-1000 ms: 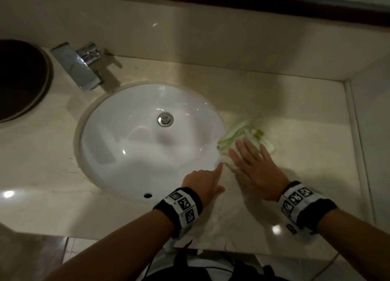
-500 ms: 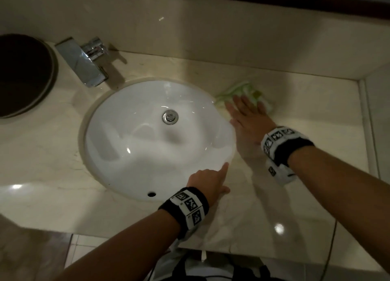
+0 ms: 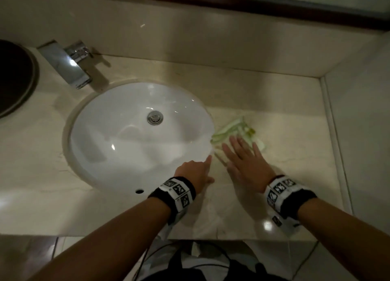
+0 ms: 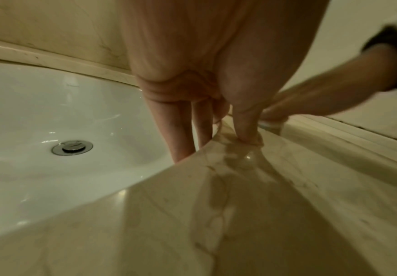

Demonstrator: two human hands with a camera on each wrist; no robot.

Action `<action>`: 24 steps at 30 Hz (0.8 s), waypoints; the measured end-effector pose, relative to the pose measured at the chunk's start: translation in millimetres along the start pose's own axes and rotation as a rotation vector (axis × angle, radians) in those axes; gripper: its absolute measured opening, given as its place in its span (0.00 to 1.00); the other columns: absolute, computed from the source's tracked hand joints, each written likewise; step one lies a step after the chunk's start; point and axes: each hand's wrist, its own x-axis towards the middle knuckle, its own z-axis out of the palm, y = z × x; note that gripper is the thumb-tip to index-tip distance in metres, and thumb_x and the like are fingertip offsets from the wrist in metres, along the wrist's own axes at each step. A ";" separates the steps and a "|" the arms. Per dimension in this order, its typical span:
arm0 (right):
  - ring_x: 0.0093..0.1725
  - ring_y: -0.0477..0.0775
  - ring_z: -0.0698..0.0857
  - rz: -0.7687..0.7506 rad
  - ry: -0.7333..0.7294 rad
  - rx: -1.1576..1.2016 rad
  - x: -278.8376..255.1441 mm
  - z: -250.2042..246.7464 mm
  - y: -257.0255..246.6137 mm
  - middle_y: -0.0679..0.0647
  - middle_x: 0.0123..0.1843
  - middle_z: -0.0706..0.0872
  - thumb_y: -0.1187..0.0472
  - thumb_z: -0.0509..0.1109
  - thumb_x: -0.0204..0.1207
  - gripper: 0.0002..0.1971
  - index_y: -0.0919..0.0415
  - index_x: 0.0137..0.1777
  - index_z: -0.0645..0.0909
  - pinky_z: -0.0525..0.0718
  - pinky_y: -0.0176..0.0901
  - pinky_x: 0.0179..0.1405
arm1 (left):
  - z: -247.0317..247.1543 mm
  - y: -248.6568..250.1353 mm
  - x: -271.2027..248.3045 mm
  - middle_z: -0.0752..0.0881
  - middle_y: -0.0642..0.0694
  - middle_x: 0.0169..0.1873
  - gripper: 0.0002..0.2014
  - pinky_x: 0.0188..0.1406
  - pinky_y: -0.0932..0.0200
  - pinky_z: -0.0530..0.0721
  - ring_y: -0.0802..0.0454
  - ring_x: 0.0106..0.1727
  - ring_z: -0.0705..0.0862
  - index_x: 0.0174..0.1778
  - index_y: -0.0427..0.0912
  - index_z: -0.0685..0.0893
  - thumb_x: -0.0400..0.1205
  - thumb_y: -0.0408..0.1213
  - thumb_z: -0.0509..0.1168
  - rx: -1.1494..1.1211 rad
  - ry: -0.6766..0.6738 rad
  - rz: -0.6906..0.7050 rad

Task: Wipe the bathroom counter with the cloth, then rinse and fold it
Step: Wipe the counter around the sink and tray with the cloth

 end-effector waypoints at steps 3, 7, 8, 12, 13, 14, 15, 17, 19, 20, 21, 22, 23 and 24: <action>0.85 0.57 0.48 -0.027 -0.005 0.003 -17.4 14.1 1.5 0.56 0.87 0.50 0.44 0.37 0.87 0.28 0.49 0.86 0.46 0.58 0.72 0.75 | -1.6 0.9 -1.7 0.84 0.41 0.62 0.36 0.58 0.47 0.82 0.38 0.60 0.82 0.85 0.53 0.49 0.85 0.56 0.59 -0.015 0.006 0.000; 0.85 0.58 0.55 -0.051 0.012 -0.011 -13.0 8.1 7.9 0.56 0.86 0.58 0.43 0.39 0.86 0.28 0.49 0.84 0.55 0.62 0.72 0.75 | 0.5 2.3 -3.2 0.83 0.42 0.64 0.36 0.58 0.49 0.81 0.38 0.62 0.81 0.85 0.54 0.49 0.85 0.56 0.58 -0.009 0.009 -0.031; 0.85 0.58 0.57 -0.065 0.013 -0.005 -11.0 7.3 10.6 0.56 0.86 0.58 0.44 0.40 0.86 0.28 0.49 0.84 0.56 0.61 0.72 0.76 | 1.6 1.8 -2.6 0.83 0.42 0.64 0.36 0.58 0.49 0.80 0.38 0.62 0.81 0.85 0.55 0.49 0.85 0.57 0.58 -0.011 0.012 -0.041; 0.86 0.55 0.48 -0.065 0.017 -0.010 14.3 -9.8 31.7 0.51 0.88 0.47 0.41 0.34 0.82 0.31 0.45 0.85 0.48 0.53 0.69 0.80 | 0.8 2.2 -2.5 0.83 0.42 0.66 0.36 0.61 0.51 0.79 0.40 0.65 0.80 0.84 0.59 0.54 0.82 0.59 0.61 -0.077 0.027 -0.099; 0.86 0.53 0.43 -0.017 0.014 0.016 28.2 -14.6 40.4 0.50 0.88 0.42 0.40 0.30 0.80 0.33 0.43 0.85 0.43 0.47 0.67 0.81 | 1.0 3.3 -3.2 0.82 0.43 0.67 0.35 0.63 0.51 0.78 0.40 0.66 0.80 0.84 0.60 0.54 0.82 0.59 0.61 -0.074 0.023 -0.105; 0.86 0.53 0.41 0.043 0.022 0.040 44.6 -22.3 48.7 0.49 0.87 0.39 0.39 0.29 0.79 0.33 0.42 0.85 0.40 0.43 0.66 0.81 | 0.5 3.0 -3.8 0.82 0.44 0.67 0.35 0.64 0.51 0.77 0.41 0.66 0.80 0.84 0.60 0.54 0.83 0.59 0.60 -0.065 0.023 -0.106; 0.86 0.53 0.40 0.098 0.034 0.066 59.1 -29.6 57.1 0.49 0.87 0.38 0.39 0.32 0.81 0.31 0.41 0.85 0.39 0.42 0.65 0.81 | 0.5 5.0 -4.9 0.83 0.45 0.66 0.35 0.65 0.51 0.77 0.42 0.66 0.79 0.84 0.60 0.53 0.83 0.59 0.60 -0.057 0.023 -0.115; 0.86 0.53 0.40 0.169 0.046 0.103 80.3 -40.0 69.7 0.48 0.87 0.38 0.42 0.39 0.86 0.28 0.41 0.85 0.39 0.41 0.65 0.81 | 1.6 10.8 -7.2 0.84 0.46 0.64 0.34 0.66 0.50 0.76 0.42 0.65 0.80 0.84 0.60 0.52 0.84 0.58 0.60 -0.059 0.028 -0.147; 0.86 0.53 0.41 0.173 0.061 0.104 88.5 -42.2 73.0 0.48 0.87 0.39 0.44 0.41 0.87 0.28 0.42 0.85 0.39 0.41 0.66 0.80 | 2.3 15.0 -9.7 0.84 0.47 0.64 0.34 0.68 0.50 0.75 0.43 0.65 0.79 0.84 0.60 0.53 0.84 0.57 0.60 -0.061 0.031 -0.172; 0.86 0.54 0.41 0.167 0.068 0.096 88.6 -41.6 72.7 0.49 0.88 0.39 0.44 0.42 0.87 0.28 0.42 0.85 0.39 0.41 0.66 0.80 | 1.1 16.4 -9.5 0.83 0.48 0.65 0.34 0.69 0.51 0.74 0.43 0.67 0.79 0.84 0.60 0.53 0.84 0.57 0.61 -0.069 0.034 -0.185; 0.86 0.54 0.42 0.158 0.079 0.093 85.0 -39.0 72.0 0.50 0.88 0.40 0.45 0.43 0.87 0.29 0.43 0.85 0.39 0.41 0.66 0.80 | 0.9 20.6 -11.2 0.82 0.48 0.67 0.35 0.69 0.53 0.73 0.43 0.69 0.77 0.84 0.61 0.53 0.83 0.57 0.61 -0.079 0.033 -0.206; 0.86 0.55 0.42 0.152 0.090 0.091 82.0 -37.8 70.7 0.50 0.88 0.40 0.45 0.44 0.86 0.29 0.44 0.85 0.40 0.41 0.67 0.80 | -1.1 23.0 -11.8 0.80 0.47 0.69 0.35 0.70 0.54 0.72 0.43 0.71 0.76 0.84 0.61 0.53 0.83 0.56 0.62 -0.076 0.038 -0.224; 0.86 0.55 0.41 0.148 0.095 0.092 77.0 -35.4 69.0 0.51 0.88 0.40 0.46 0.45 0.86 0.30 0.44 0.85 0.40 0.40 0.67 0.80 | -2.6 26.1 -12.2 0.78 0.46 0.73 0.34 0.70 0.54 0.71 0.43 0.73 0.74 0.84 0.60 0.54 0.83 0.55 0.62 -0.054 0.041 -0.236; 0.86 0.55 0.41 0.145 0.092 0.094 69.3 -33.2 70.0 0.51 0.88 0.39 0.46 0.45 0.86 0.30 0.44 0.85 0.39 0.40 0.67 0.80 | -4.1 31.1 -11.4 0.73 0.46 0.76 0.34 0.72 0.54 0.69 0.43 0.75 0.72 0.84 0.58 0.55 0.84 0.54 0.62 -0.019 0.059 -0.230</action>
